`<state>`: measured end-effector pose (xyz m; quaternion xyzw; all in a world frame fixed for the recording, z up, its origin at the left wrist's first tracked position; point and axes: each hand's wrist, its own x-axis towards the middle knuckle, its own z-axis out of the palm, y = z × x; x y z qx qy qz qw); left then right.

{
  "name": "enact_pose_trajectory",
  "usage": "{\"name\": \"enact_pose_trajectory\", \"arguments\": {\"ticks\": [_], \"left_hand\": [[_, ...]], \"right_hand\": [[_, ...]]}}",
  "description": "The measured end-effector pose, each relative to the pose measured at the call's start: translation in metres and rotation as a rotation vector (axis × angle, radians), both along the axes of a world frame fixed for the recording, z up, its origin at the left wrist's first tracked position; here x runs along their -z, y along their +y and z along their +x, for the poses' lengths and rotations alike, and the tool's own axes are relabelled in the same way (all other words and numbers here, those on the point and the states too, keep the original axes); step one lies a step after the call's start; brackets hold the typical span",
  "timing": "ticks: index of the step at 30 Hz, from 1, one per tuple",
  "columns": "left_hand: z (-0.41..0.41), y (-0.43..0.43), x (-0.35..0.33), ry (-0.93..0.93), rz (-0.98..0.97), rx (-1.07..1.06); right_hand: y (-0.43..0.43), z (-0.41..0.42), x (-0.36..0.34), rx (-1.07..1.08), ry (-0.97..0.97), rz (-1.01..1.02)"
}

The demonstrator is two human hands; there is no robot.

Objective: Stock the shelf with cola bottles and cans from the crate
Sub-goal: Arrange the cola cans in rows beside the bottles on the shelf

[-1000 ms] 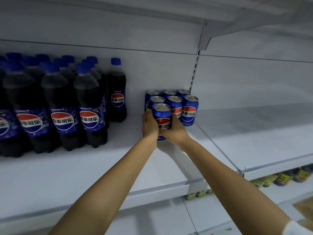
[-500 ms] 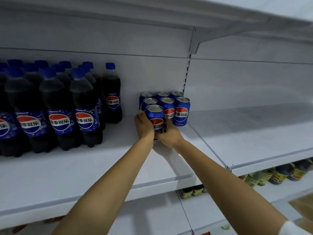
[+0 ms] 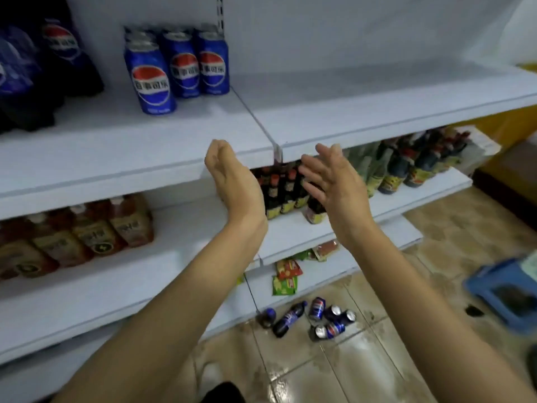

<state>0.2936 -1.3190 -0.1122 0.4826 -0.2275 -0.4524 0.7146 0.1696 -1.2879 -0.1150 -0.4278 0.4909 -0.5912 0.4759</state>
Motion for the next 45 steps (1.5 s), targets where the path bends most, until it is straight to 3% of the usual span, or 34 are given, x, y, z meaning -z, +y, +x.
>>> {"name": "enact_pose_trajectory", "arguments": {"ticks": [9, 19, 22, 25, 30, 34, 38, 42, 45], "left_hand": [[-0.125, 0.104, 0.117, -0.165, 0.227, 0.292], [-0.186, 0.118, 0.272, -0.45, 0.511, 0.654], [-0.203, 0.103, 0.339, -0.463, 0.619, 0.807], [-0.217, 0.091, 0.423, -0.622, 0.715, 0.993], [-0.238, 0.068, 0.58, -0.736, 0.875, 1.101], [-0.257, 0.06, 0.72, -1.024, 0.82, 1.223], [-0.28, 0.058, 0.844, -1.302, 0.635, 1.327], [-0.304, 0.054, 0.918, -1.534, 0.461, 1.211], [-0.313, 0.049, 0.945, -1.527, 0.453, 1.206]], "right_hand": [[0.13, -0.157, 0.122, 0.203, -0.064, 0.382], [0.158, -0.247, 0.252, 0.365, -0.135, 0.723], [0.155, -0.275, 0.316, 0.406, -0.122, 0.847], [0.146, -0.295, 0.396, 0.401, -0.101, 0.953], [0.131, -0.309, 0.557, 0.376, -0.174, 1.093], [0.12, -0.312, 0.696, 0.281, -0.245, 1.208], [0.107, -0.304, 0.809, 0.299, -0.436, 1.287], [0.101, -0.288, 0.89, 0.29, -0.554, 1.289], [0.103, -0.276, 0.923, 0.285, -0.586, 1.286]]}}
